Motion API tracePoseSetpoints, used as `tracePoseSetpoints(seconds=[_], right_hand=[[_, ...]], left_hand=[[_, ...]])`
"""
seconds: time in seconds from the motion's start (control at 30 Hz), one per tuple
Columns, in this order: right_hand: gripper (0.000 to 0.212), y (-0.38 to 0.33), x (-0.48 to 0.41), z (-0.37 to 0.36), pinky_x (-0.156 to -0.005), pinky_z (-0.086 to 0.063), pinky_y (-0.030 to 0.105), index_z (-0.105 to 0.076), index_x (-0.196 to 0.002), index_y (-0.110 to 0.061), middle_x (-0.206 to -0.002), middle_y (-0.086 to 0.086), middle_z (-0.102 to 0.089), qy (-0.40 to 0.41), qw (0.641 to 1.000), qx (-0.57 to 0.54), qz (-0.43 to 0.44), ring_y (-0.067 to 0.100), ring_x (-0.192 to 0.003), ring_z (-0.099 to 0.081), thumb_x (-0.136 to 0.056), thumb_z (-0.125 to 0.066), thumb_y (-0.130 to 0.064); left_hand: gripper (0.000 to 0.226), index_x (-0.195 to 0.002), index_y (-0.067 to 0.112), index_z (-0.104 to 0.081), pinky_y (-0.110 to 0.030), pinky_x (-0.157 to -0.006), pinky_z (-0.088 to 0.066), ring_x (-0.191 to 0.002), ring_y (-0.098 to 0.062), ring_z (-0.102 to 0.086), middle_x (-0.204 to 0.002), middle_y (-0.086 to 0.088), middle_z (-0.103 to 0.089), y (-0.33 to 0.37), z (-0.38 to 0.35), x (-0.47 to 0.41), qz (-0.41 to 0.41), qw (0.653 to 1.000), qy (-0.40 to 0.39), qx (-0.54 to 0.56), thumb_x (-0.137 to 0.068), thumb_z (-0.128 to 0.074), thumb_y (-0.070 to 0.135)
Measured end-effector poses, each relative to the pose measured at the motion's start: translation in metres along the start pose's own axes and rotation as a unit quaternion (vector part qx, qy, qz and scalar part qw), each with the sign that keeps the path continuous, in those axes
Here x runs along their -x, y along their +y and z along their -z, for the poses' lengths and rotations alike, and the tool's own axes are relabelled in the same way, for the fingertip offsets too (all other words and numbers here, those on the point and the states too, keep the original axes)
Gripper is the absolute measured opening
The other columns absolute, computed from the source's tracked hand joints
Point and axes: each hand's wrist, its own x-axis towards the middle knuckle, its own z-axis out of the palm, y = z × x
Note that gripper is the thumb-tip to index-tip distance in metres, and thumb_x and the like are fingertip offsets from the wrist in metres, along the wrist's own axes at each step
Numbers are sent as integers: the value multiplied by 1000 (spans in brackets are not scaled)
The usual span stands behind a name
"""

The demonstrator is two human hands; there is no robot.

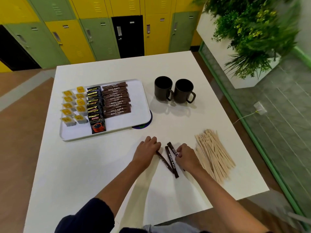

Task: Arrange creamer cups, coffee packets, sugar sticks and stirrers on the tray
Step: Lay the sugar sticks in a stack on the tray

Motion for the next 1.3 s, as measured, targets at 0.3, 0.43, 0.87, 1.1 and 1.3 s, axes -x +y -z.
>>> tracePoseSetpoints(seconds=[0.3, 0.43, 0.87, 1.1, 1.3], right_hand=[[23, -9, -5, -9, -76, -35, 28, -43, -116, 0, -120, 15, -42, -14, 998, 55, 26, 27, -98, -50, -99, -39, -14], [30, -21, -10, -24, -89, -37, 33, -42, -120, 1, -124, 16, -45, -34, 998, 59, 14, 31, -113, -47, -95, -49, -15], [17, -61, -32, -16, -72, -39, 29, -36, -94, -10, -97, 12, -53, -53, 997, 30, 55, 28, -89, -54, -89, -53, -8], [14, -132, -69, -3, -53, -35, 20, -50, -97, -8, -88, 6, -57, -37, 995, -82, 48, 20, -76, -51, -95, -47, -22], [12, -169, -99, -6, -68, -40, 24, -58, -94, -11, -87, 5, -63, -87, 979, -184, 31, 9, -66, -49, -94, -53, -22]], left_hand=[[13, -96, 16, -64, -29, -71, -40, -96, -16, -50, -98, -1, -59, -24, 11, 14, 37, 985, -91, 145, -90, -53, 11], [15, -87, 18, -66, -33, -79, -48, -81, -6, -53, -81, 11, -59, -48, 13, 23, 71, 968, -105, 216, -83, -58, 6], [3, -85, 15, -68, -35, -74, -45, -81, -18, -56, -84, 0, -61, -129, 54, 22, 223, 933, 29, 280, -85, -65, 16], [12, -87, 12, -68, -29, -67, -39, -85, -23, -60, -84, -3, -63, -160, 63, 5, 326, 903, 66, 271, -91, -58, 18], [15, -91, 8, -66, -31, -70, -41, -89, -26, -61, -93, -10, -67, -169, 66, -11, 360, 886, 75, 282, -92, -56, 19]])
